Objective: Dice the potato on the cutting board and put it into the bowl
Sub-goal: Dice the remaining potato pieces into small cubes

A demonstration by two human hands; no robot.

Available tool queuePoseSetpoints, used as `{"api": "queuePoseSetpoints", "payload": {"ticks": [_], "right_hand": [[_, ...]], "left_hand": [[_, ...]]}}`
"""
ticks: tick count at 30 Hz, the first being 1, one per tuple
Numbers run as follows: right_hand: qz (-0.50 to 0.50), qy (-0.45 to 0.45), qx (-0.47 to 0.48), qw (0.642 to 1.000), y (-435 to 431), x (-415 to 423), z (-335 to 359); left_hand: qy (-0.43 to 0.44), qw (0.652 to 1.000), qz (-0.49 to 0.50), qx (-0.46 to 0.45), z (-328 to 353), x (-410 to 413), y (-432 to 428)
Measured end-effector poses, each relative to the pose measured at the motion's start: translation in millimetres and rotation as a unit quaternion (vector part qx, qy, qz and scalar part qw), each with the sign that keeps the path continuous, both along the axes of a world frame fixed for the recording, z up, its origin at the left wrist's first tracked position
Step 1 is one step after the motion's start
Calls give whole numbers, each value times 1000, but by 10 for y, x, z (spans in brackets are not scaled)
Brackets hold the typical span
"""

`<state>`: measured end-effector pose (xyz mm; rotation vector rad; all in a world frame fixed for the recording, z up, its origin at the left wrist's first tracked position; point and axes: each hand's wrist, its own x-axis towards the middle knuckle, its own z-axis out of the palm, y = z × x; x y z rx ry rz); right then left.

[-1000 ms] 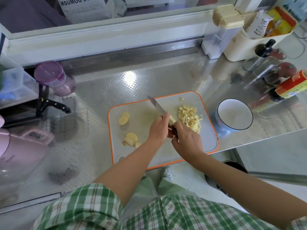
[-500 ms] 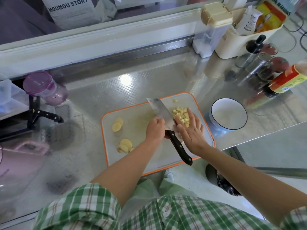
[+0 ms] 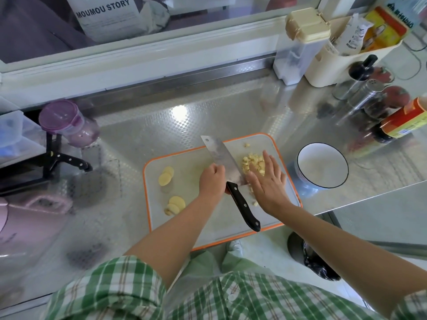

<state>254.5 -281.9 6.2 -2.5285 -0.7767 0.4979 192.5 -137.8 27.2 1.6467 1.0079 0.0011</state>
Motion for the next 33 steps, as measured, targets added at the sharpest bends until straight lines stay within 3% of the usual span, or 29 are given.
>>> {"api": "queuePoseSetpoints", "payload": {"ticks": [2,5,9,11,14,17,20,22,25,33], "right_hand": [[-5,-33,28,999,65,-10,72],[76,-64,48,994,176,-112,188],[165,36,-41,985,362,-276,266],[143,74,-46,986,439,-321,250],[57,120,37,990,506,-336,236],[8,178,89,980,540,-311,231],[-2,195,94,976,548,-312,224],[-10,199,91,976,560,-328,214],[-17,216,90,972,575,-358,193],[-17,216,70,974,590,-368,162]], "left_hand": [[5,1000,-4,18,-3,-25,13],[8,999,5,42,-26,-75,73],[-3,998,26,59,17,-150,138],[-26,999,34,30,49,-198,156],[-52,997,64,-8,48,-297,212],[33,982,-36,184,-30,-521,429],[195,895,-217,338,-146,-827,637],[232,854,-304,353,-202,-966,689],[212,841,-348,355,-274,-1027,742],[181,859,-356,319,-288,-1079,953]]}}
